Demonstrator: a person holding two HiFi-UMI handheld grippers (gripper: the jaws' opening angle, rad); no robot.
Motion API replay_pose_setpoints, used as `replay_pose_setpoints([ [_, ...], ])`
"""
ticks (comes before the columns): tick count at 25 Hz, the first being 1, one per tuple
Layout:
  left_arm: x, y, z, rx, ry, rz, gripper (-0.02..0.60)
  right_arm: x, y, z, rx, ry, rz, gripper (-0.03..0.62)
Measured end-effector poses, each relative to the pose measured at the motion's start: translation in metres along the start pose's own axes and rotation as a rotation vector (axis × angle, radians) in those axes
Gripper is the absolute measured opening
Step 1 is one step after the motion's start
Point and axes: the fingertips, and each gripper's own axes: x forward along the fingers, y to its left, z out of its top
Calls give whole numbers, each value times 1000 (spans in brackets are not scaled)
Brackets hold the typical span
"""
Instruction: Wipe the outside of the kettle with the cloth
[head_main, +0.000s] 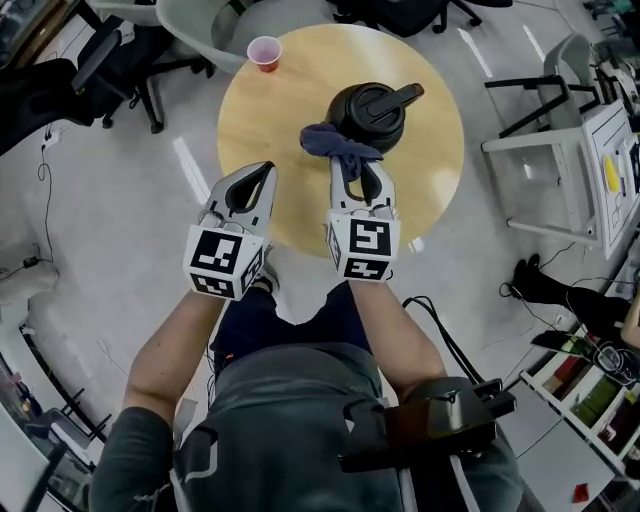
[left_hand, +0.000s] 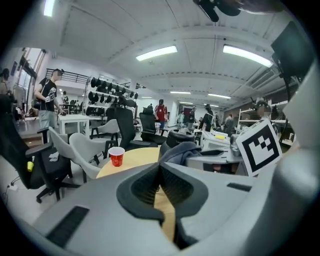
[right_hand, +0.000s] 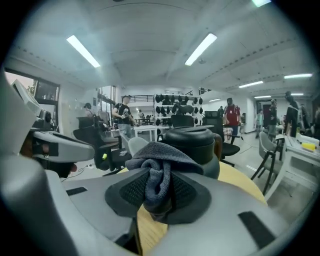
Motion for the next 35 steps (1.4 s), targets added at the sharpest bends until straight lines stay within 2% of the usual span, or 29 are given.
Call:
replay_pose_setpoints([
  [4, -1, 4, -6, 12, 6, -63, 8, 7, -1, -43, 48, 91, -51, 115],
  [7, -1, 11, -10, 28, 12, -94, 8, 16, -10, -63, 48, 99, -84, 115],
  [14, -8, 33, -29, 23, 34, -125, 8, 39, -9, -109, 53, 187, -161, 115],
  [18, -12, 41, -33, 8, 35, -144, 8, 44, -13, -119, 74, 222, -217, 115],
  [21, -21, 46, -30, 12, 30, -169, 8, 38, -5, -104, 89, 214, -244, 115],
  [30, -53, 48, -11, -8, 28, -218, 8, 1, 26, 5, 141, 40, -303, 117],
  [35, -52, 47, -5, 0, 20, -223, 8, 14, 20, 28, 121, -12, -342, 117],
])
